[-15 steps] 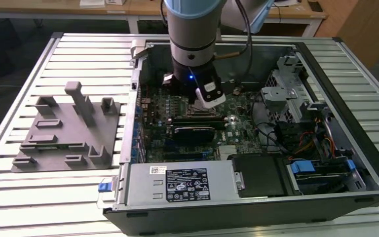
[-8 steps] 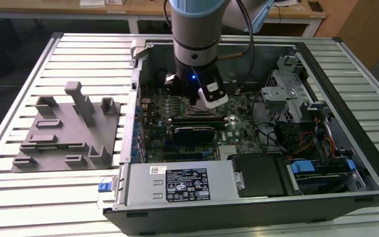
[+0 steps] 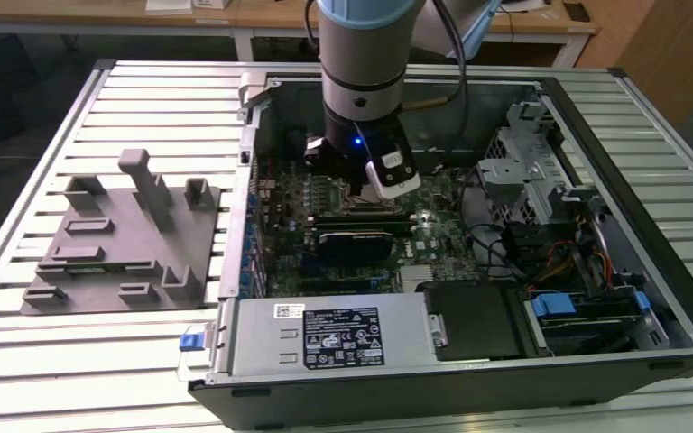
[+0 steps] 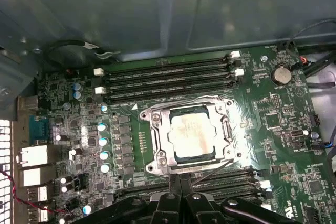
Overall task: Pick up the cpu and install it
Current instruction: 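Install the second cpu locking lever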
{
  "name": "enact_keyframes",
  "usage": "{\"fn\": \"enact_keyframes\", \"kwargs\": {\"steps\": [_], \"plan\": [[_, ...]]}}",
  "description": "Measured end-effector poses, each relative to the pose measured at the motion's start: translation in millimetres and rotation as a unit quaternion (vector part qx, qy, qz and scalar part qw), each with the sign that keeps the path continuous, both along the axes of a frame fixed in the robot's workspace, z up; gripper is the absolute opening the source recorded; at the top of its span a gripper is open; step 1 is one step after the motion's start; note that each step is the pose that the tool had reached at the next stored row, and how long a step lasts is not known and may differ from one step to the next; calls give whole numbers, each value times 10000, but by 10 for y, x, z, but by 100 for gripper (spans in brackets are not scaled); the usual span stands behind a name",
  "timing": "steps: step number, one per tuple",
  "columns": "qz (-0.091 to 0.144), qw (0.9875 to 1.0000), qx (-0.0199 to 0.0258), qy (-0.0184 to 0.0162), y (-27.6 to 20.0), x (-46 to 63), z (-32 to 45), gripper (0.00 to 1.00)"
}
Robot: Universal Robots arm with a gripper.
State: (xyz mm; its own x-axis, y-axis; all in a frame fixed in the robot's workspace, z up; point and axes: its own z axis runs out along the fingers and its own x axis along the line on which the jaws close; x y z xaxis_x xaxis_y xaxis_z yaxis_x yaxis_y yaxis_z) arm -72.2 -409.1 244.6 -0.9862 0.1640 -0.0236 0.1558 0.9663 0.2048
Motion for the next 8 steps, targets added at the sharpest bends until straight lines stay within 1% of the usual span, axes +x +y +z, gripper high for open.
{"fn": "enact_keyframes", "kwargs": {"steps": [6, 8], "plan": [[-55, 10000, -1, 3, -38, 6, -27, 11], [-58, 10000, -3, 4, -38, 5, -28, 11]]}}
